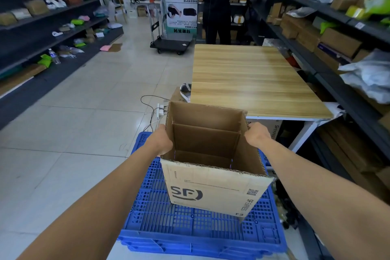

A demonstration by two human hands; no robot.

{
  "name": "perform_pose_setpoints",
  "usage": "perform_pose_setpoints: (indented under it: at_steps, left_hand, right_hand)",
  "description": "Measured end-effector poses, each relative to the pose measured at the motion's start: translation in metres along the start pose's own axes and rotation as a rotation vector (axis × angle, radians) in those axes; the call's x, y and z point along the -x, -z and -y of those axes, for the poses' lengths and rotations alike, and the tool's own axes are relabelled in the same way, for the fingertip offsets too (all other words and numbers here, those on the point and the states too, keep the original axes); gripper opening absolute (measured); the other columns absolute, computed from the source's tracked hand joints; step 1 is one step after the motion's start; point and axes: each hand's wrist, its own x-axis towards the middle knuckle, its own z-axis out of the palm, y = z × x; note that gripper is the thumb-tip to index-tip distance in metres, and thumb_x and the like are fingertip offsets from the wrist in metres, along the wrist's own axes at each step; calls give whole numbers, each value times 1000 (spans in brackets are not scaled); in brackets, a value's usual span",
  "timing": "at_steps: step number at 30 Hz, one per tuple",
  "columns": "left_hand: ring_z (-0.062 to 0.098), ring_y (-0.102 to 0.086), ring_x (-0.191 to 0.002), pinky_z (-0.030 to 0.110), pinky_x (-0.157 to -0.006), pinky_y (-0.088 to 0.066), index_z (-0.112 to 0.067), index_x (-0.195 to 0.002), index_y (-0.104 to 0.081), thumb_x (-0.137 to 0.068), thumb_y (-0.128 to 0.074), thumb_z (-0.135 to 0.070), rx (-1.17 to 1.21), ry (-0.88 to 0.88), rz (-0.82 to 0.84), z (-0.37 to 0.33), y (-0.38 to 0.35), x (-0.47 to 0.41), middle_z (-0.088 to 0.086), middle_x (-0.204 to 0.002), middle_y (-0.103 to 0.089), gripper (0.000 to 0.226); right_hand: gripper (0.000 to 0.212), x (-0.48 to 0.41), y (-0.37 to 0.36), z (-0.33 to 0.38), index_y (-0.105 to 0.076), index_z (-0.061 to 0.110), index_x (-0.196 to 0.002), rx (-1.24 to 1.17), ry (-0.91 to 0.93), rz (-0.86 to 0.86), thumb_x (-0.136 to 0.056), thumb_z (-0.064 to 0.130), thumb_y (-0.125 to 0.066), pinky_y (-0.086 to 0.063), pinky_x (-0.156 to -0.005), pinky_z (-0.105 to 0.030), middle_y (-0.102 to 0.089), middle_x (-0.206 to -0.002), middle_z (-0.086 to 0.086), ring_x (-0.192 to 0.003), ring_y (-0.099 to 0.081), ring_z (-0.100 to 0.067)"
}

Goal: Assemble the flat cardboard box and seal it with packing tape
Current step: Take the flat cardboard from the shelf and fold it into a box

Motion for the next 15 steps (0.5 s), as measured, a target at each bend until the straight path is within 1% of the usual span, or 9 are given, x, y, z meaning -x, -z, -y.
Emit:
perform_pose_setpoints:
  at_steps: [2,3,4,6,8,9,12,13,15]
  left_hand:
    - [27,-57,-90,31,-65,-51,-8,-134,-36,-85,-48,7,81,-55,25,1,0,-1,15,-108,-57,53]
    - [27,-57,-93,33,-70,-53,-9,-134,-36,-84,-50,9,116,-75,39,3,1,-1,16,-113,-56,55]
    - [27,-57,-93,33,-69,-54,-10,-134,-37,-83,-52,10,143,-89,54,5,2,-1,15,-112,-56,57]
    - [23,-56,-83,25,-58,-50,-11,-136,-34,-82,-55,11,171,-107,86,6,5,2,12,-103,-56,62]
    - [20,-55,-79,20,-53,-45,-12,-142,-29,-82,-57,12,182,-137,121,9,6,4,12,-104,-56,70]
    - [18,-55,-78,19,-53,-45,-12,-144,-25,-82,-58,12,179,-158,137,10,6,5,11,-104,-55,74]
    - [12,-50,-73,16,-53,-43,-11,-146,-20,-84,-56,12,152,-200,152,12,4,5,-2,-89,-47,75]
    - [14,-51,-76,17,-54,-44,-12,-146,-20,-85,-55,13,141,-186,156,13,4,3,-3,-89,-47,75]
    - [21,-56,-90,25,-65,-52,-16,-147,-18,-84,-55,13,102,-166,196,16,2,-2,6,-105,-53,79]
  right_hand:
    - [23,0,0,-3,-64,4,-106,-35,1,5,-94,8,-45,-45,-65,-27,-66,-99,-15,-78,-58,-27]
    - [25,1,1,-4,-63,5,-112,-45,-4,5,-95,13,-46,-48,-68,-29,-66,-102,-15,-81,-59,-27]
    - [28,2,2,-5,-61,5,-117,-48,-5,6,-96,17,-46,-51,-71,-30,-66,-103,-14,-83,-60,-27]
    - [35,3,2,-7,-58,5,-123,-47,-8,12,-98,25,-44,-54,-76,-33,-61,-100,-10,-86,-58,-26]
    - [39,4,1,-8,-55,6,-128,-56,-16,11,-100,30,-41,-55,-78,-34,-56,-98,-8,-88,-57,-24]
    - [40,5,1,-9,-54,7,-129,-62,-19,7,-100,31,-40,-55,-78,-35,-56,-98,-8,-88,-56,-24]
    - [40,6,-1,-10,-58,5,-123,-74,-29,-7,-101,31,-37,-55,-84,-38,-58,-94,-10,-83,-56,-24]
    - [40,5,-2,-10,-59,4,-121,-79,-38,-15,-102,31,-36,-55,-85,-39,-60,-93,-11,-81,-57,-25]
    - [40,5,-2,-8,-58,2,-121,-94,-53,-34,-102,30,-36,-56,-79,-38,-64,-96,-14,-77,-59,-24]
